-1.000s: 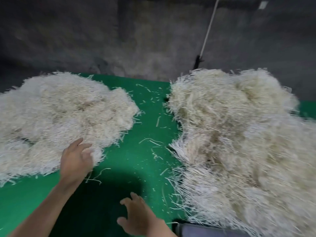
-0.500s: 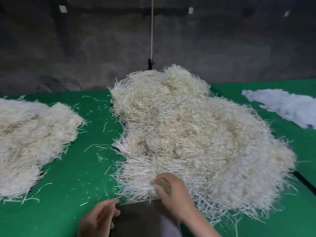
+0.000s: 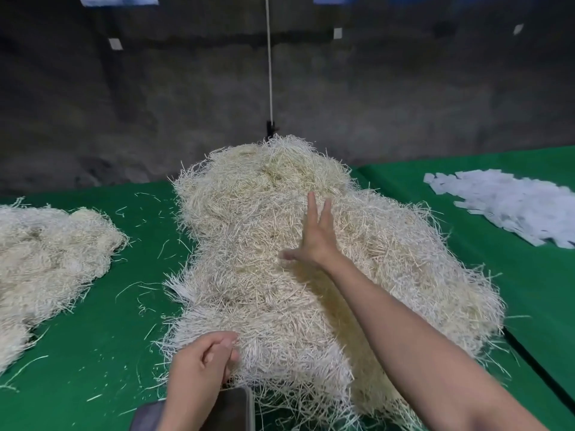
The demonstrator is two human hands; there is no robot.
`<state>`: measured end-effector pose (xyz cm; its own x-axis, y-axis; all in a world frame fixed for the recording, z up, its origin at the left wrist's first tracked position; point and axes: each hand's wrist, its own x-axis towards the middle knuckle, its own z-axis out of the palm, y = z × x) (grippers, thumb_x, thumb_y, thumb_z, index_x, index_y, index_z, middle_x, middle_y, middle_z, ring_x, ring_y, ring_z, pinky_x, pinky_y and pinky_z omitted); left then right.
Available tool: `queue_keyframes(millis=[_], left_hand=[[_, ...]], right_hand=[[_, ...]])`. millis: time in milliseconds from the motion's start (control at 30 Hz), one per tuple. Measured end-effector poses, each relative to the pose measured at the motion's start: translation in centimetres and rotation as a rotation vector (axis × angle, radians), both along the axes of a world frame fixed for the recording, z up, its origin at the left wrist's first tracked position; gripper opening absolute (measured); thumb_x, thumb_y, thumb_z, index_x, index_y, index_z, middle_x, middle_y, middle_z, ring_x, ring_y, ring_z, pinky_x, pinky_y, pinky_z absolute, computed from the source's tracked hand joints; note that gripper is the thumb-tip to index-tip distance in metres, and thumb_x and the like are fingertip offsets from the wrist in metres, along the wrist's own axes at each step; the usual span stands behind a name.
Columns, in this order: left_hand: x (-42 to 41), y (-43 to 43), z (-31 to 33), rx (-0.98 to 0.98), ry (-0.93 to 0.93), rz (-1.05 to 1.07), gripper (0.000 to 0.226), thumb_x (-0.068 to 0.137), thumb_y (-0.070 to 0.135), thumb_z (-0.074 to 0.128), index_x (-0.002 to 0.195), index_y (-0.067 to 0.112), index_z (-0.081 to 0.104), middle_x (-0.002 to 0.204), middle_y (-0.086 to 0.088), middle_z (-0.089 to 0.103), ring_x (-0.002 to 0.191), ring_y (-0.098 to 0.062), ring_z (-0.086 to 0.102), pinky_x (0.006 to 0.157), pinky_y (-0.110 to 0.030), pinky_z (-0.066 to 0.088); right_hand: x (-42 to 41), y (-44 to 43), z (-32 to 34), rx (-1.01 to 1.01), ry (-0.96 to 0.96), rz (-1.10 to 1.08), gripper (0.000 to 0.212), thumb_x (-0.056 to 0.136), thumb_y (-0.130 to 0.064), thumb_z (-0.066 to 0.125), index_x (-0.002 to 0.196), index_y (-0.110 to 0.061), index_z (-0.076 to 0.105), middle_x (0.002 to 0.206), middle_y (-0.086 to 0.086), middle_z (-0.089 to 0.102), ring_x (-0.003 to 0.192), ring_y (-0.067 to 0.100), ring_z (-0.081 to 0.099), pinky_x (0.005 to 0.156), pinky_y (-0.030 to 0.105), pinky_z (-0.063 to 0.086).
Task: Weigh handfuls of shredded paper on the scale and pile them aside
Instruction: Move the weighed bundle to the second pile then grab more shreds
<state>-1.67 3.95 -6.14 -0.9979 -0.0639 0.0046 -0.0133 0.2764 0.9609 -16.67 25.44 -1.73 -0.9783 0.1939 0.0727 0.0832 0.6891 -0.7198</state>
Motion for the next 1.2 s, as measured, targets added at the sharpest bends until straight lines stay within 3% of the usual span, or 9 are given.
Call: queue_keyframes(millis=[100, 200, 433, 600, 767, 900, 1000, 1100, 1200], left_hand=[[-0.8, 1.1, 1.5, 0.032, 0.013, 0.044, 0.021, 0.088, -0.004, 0.056, 0.082, 0.011, 0.069, 0.054, 0.0, 0.066, 0.04, -0.001, 0.054, 0.036, -0.01, 0.038], [-1.9, 1.1, 2.2, -0.118, 0.101, 0.102, 0.02, 0.087, 0.004, 0.061, 0.092, 0.022, 0.07, 0.071, 0.003, 0.07, 0.061, -0.005, 0.061, 0.055, -0.015, 0.046], [-8.1, 2.8, 6.9, -0.194, 0.265, 0.142, 0.073, 0.072, 0.033, 0.075, 0.137, 0.027, 0.041, 0.131, 0.011, 0.049, 0.116, -0.008, 0.049, 0.099, -0.031, 0.042], [-11.7, 9.0, 10.4, -0.192, 0.202, -0.188, 0.114, 0.048, 0.052, 0.085, 0.143, 0.039, 0.023, 0.143, 0.011, 0.037, 0.122, -0.006, 0.045, 0.1, -0.03, 0.041], [-15.4, 12.2, 10.3, 0.092, -0.036, 0.026, 0.022, 0.08, 0.003, 0.068, 0.101, 0.007, 0.063, 0.092, 0.007, 0.063, 0.088, -0.014, 0.059, 0.049, -0.009, 0.044], [-16.8, 10.7, 9.3, 0.286, -0.111, 0.114, 0.028, 0.083, 0.01, 0.063, 0.111, 0.012, 0.061, 0.116, 0.004, 0.058, 0.093, -0.009, 0.054, 0.077, -0.028, 0.048], [-16.9, 10.2, 10.1, 0.485, -0.154, 0.083, 0.024, 0.086, 0.005, 0.056, 0.108, 0.013, 0.06, 0.134, -0.01, 0.053, 0.122, -0.023, 0.05, 0.108, -0.045, 0.035], [-16.8, 9.8, 11.8, 0.733, -0.117, 0.052, 0.036, 0.087, -0.002, 0.05, 0.123, 0.002, 0.048, 0.109, -0.016, 0.066, 0.091, -0.023, 0.068, 0.08, -0.042, 0.057], [-16.4, 7.8, 13.8, 0.838, -0.014, 0.04, 0.033, 0.083, -0.007, 0.046, 0.116, -0.003, 0.05, 0.097, -0.011, 0.062, 0.056, -0.016, 0.06, 0.054, -0.033, 0.053]], right_hand=[[-3.4, -0.3, -1.8, -0.013, -0.102, -0.011, 0.141, 0.064, -0.018, 0.084, 0.131, -0.054, -0.035, 0.155, 0.009, -0.02, 0.143, 0.035, 0.01, 0.111, 0.059, 0.024], [-4.4, 0.0, -4.1, 0.092, -0.145, 0.036, 0.092, 0.085, 0.002, 0.059, 0.15, -0.034, 0.004, 0.139, 0.011, 0.048, 0.099, 0.019, 0.064, 0.077, 0.035, 0.058], [-5.0, 1.7, 7.6, -0.51, 0.481, 0.055, 0.036, 0.087, -0.003, 0.06, 0.117, -0.022, 0.061, 0.115, 0.001, 0.064, 0.078, 0.004, 0.054, 0.064, 0.014, 0.044], [-2.3, 0.8, 11.5, -0.606, 0.468, 0.202, 0.033, 0.08, 0.005, 0.057, 0.101, -0.021, 0.06, 0.074, -0.001, 0.06, 0.047, 0.003, 0.05, 0.043, 0.018, 0.038], [-1.5, 1.9, 10.3, -0.344, 0.043, 0.513, 0.067, 0.082, -0.024, 0.071, 0.141, -0.018, 0.039, 0.138, 0.005, 0.048, 0.117, 0.015, 0.054, 0.097, 0.036, 0.048], [-0.3, 4.4, 6.4, -0.657, 0.427, -0.093, 0.018, 0.089, -0.018, 0.059, 0.106, -0.019, 0.054, 0.104, -0.001, 0.059, 0.086, -0.002, 0.058, 0.073, 0.028, 0.053], [0.8, 2.5, 1.0, -0.49, 0.367, 0.043, 0.022, 0.086, -0.014, 0.055, 0.078, -0.032, 0.045, 0.086, -0.005, 0.055, 0.074, 0.003, 0.055, 0.062, 0.025, 0.049], [0.3, 2.6, -3.5, 0.147, -0.01, 0.226, 0.029, 0.085, -0.041, 0.057, 0.112, -0.04, 0.047, 0.123, -0.006, 0.052, 0.11, 0.019, 0.052, 0.093, 0.039, 0.047], [-0.2, 5.6, -6.6, 0.284, -0.172, 0.15, 0.066, 0.085, -0.046, 0.056, 0.143, -0.025, 0.032, 0.144, 0.005, 0.041, 0.128, 0.024, 0.042, 0.103, 0.035, 0.039]])
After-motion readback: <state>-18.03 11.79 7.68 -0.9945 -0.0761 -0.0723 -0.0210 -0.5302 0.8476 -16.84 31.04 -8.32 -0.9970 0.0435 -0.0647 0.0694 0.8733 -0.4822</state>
